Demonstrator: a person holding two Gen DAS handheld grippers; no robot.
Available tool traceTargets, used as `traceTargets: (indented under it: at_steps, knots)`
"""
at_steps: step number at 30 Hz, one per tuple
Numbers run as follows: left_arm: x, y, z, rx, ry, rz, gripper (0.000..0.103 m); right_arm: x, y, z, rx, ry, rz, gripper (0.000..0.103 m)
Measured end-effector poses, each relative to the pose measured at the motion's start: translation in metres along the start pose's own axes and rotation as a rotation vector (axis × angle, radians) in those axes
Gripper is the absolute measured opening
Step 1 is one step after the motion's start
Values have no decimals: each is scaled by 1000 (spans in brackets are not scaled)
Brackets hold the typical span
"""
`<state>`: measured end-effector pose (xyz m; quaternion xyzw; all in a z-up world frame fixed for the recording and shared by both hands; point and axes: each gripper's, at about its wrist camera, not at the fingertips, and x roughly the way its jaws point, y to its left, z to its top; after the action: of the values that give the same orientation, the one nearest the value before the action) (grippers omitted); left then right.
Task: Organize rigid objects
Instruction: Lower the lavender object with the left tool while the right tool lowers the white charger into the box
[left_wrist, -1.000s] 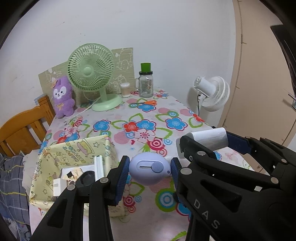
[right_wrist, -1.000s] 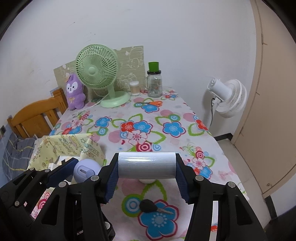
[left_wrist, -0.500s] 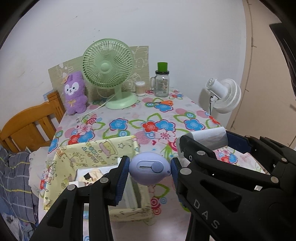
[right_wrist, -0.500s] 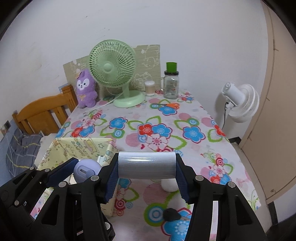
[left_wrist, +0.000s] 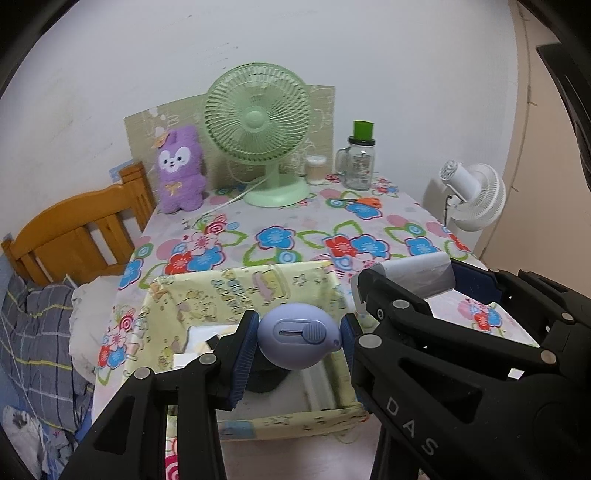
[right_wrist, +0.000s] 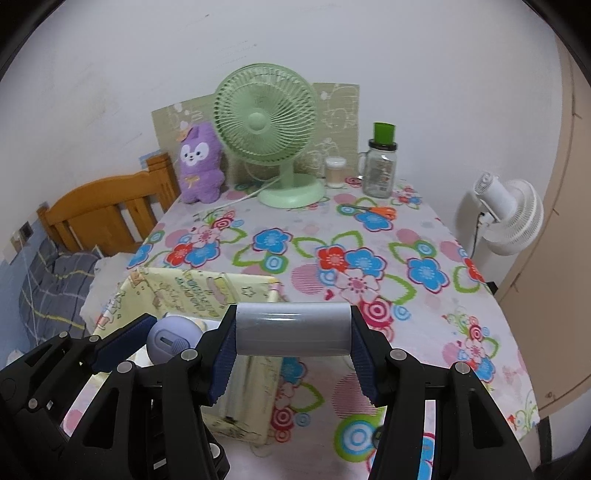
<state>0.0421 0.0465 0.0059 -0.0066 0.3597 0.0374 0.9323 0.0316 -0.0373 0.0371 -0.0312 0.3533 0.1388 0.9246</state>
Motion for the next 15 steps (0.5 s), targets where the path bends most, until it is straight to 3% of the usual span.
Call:
traceTargets:
  at_steps: [15]
  knots:
    - [15, 44, -3, -45, 32, 41, 47, 29, 44, 7, -49, 32, 52, 58]
